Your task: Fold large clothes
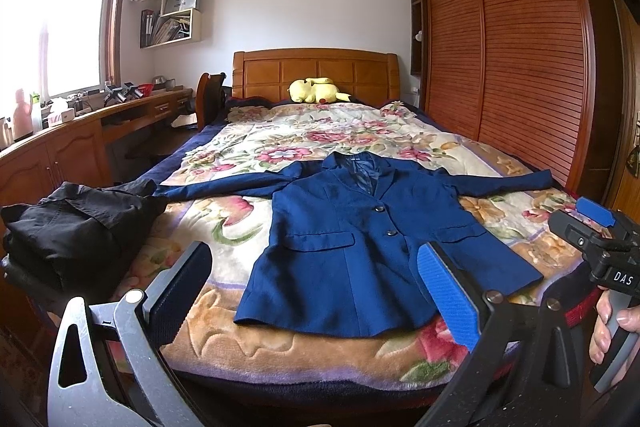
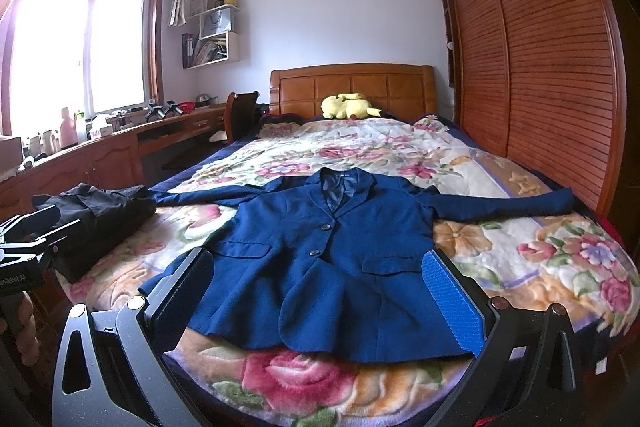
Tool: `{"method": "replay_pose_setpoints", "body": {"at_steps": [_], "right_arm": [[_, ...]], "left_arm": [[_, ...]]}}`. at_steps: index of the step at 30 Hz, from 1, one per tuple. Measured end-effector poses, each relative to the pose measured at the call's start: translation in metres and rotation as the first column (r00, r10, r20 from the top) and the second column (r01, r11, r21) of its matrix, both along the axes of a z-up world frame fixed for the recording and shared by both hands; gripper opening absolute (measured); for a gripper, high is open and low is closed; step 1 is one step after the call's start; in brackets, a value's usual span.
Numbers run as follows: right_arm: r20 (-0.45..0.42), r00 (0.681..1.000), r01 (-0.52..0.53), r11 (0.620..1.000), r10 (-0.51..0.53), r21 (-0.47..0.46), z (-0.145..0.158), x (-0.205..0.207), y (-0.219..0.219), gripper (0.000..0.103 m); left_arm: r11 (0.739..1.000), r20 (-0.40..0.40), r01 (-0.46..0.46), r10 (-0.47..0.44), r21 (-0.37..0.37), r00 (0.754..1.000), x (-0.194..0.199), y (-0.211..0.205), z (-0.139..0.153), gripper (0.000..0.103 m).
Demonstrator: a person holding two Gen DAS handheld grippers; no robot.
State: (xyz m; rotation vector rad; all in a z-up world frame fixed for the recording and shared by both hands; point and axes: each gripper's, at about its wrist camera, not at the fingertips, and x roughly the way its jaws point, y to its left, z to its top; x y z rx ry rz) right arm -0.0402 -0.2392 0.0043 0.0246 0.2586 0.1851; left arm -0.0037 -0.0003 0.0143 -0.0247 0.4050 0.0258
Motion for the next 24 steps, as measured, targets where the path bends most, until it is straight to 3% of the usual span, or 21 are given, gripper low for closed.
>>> {"method": "replay_pose_setpoints", "body": {"at_steps": [14, 24], "right_arm": [[-0.011, 1.0, -0.007, 1.0, 0.007, 0.004, -0.003, 0.004, 0.0, 0.103], [-0.058, 0.997, -0.043, 0.999, 0.042, -0.014, -0.018, 0.046, 0.009, 0.103]], "left_arm": [[1.0, -0.009, -0.002, 0.002, 0.001, 1.0, 0.003, -0.002, -0.002, 0.103], [1.0, -0.066, -0.016, 0.018, 0.024, 0.998, 0.033, 0.012, -0.034, 0.103]]}}
